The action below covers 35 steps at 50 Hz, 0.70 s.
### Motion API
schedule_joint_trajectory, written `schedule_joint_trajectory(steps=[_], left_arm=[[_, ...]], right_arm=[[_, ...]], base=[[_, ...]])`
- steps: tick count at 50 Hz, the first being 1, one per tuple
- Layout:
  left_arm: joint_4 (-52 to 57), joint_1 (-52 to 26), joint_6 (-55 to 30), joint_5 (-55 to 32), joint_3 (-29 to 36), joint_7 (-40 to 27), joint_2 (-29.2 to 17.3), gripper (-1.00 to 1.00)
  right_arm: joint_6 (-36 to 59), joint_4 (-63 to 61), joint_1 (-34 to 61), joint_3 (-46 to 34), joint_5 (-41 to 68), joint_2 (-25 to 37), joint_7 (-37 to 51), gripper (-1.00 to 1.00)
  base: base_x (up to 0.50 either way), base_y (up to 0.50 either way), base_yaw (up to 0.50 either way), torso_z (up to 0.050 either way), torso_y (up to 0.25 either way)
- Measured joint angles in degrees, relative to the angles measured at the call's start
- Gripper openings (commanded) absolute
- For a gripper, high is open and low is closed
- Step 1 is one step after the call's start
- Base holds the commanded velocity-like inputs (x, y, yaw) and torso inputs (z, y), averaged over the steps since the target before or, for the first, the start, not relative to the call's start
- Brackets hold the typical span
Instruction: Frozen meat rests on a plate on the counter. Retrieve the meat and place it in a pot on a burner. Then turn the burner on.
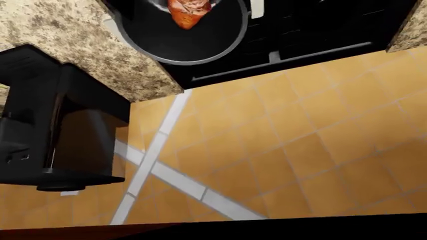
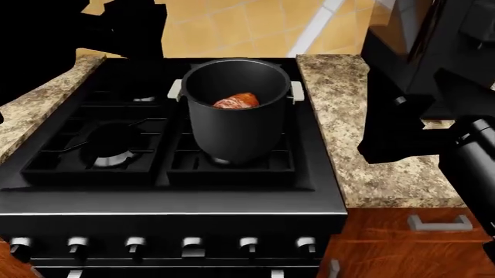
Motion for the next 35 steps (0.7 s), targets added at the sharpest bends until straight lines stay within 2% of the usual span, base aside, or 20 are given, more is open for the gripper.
schedule_joint_trajectory(steps=[17,30,35], left_arm=[[3.76,1.69,1.53,0.01,-1.26,-0.44,-1.66,1.00],[10.84,9.14,6.12,3.24,-4.62,-1.87,-5.09,1.00],[13.17,11.97,7.79,5.39,-6.09,-1.86,-6.25,1.00]], right_arm=[[-0.23,-0.33,-0.11,0.15,-0.85,-0.11,-0.43,1.00],[0.77,-1.24,1.06,-1.48,-2.22,-0.27,-0.28,1.00],[0.73,-1.37,1.39,-2.08,-2.14,-0.44,0.07,1.00]], base=[[-0.03,0.00,0.00,0.000,0.000],[0.00,0.49,0.00,0.000,0.000],[0.00,0.09,0.00,0.000,0.000]])
